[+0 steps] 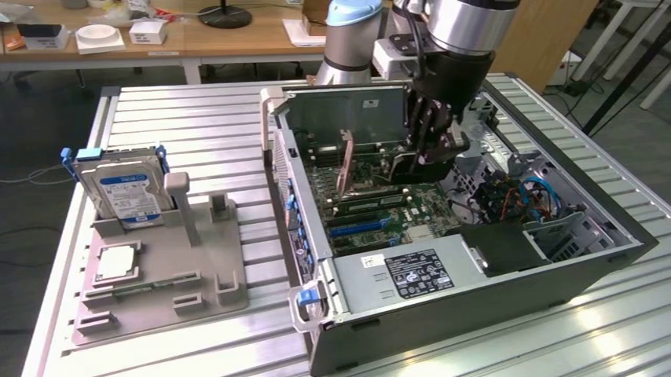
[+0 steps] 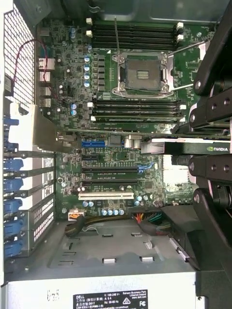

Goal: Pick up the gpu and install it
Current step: 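Press down on the gpu until it lock into place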

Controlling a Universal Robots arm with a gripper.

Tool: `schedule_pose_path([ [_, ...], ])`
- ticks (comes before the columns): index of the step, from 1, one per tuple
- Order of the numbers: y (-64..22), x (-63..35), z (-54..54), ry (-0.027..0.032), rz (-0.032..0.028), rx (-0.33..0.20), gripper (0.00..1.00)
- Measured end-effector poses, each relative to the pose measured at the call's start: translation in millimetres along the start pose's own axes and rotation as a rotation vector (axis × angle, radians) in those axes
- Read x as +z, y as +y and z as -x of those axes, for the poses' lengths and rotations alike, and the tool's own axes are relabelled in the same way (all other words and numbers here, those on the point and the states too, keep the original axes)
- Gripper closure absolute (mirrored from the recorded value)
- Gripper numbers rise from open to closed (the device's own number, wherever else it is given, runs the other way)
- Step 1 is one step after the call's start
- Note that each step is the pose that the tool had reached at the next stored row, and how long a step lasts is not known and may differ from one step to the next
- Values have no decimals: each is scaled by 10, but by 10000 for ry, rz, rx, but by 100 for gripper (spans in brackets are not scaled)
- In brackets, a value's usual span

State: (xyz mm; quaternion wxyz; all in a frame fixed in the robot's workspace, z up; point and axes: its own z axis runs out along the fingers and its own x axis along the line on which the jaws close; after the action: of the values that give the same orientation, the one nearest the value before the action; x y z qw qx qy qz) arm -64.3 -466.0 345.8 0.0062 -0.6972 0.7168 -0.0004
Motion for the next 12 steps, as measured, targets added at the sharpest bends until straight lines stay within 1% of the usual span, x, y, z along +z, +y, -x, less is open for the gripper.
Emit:
schedule_pose_path([
  [12, 1, 115, -1, 8, -2, 0, 74],
])
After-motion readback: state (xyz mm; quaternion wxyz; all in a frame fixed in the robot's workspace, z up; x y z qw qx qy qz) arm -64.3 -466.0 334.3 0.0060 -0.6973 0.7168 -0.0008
